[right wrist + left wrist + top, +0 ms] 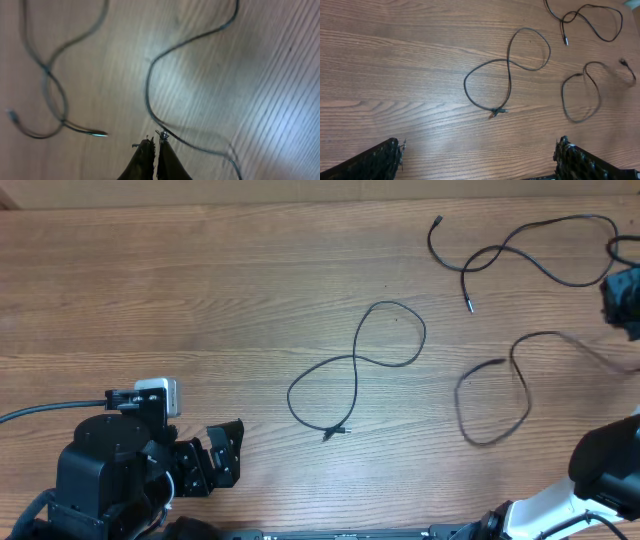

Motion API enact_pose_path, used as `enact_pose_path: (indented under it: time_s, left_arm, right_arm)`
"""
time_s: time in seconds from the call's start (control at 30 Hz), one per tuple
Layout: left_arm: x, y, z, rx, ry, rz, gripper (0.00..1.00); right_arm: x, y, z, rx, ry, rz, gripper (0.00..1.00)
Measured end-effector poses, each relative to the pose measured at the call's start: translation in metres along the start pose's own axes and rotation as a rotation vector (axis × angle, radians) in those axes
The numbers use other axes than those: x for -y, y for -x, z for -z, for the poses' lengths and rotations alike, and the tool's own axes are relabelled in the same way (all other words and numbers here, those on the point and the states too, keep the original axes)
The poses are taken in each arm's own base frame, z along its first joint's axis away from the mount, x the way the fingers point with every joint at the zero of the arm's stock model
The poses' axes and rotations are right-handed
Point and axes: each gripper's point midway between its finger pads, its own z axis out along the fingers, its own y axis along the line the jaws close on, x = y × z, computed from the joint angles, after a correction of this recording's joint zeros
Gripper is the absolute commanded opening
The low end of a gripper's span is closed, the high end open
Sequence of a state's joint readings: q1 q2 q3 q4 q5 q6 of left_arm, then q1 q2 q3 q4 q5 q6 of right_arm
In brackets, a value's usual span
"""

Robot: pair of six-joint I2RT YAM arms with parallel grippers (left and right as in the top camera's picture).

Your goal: Untangle cables

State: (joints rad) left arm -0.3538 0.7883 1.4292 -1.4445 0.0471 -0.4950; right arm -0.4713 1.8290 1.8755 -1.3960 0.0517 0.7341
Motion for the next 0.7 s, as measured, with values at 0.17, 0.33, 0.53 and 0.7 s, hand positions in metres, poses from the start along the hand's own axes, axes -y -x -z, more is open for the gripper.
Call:
enact_pose_path:
  time_s: [0.17, 0.33, 0.53, 0.7]
  left_arm:
    - [0.000, 0.000, 0.000, 0.000, 0.000, 0.000, 0.99]
    - [0.000, 0.000, 0.000, 0.000, 0.000, 0.000, 1.00]
    - [0.000, 0.000, 0.000, 0.000, 0.000, 0.000, 1.00]
    - [0.000, 0.000, 0.000, 0.000, 0.000, 0.000, 1.00]
  right_arm:
    - [0.016, -0.023, -0.031, -0.077, -0.074, 0.002, 0.49]
    - [0.017, -0.042, -0.044, -0.166, -0.053, 0.077, 0.54]
    - [0.008, -0.082, -0.037, -0.306, -0.016, 0.223, 0.57]
    - [-0.013, -0.123, -0.039, -0.349, 0.005, 0.411, 0.76]
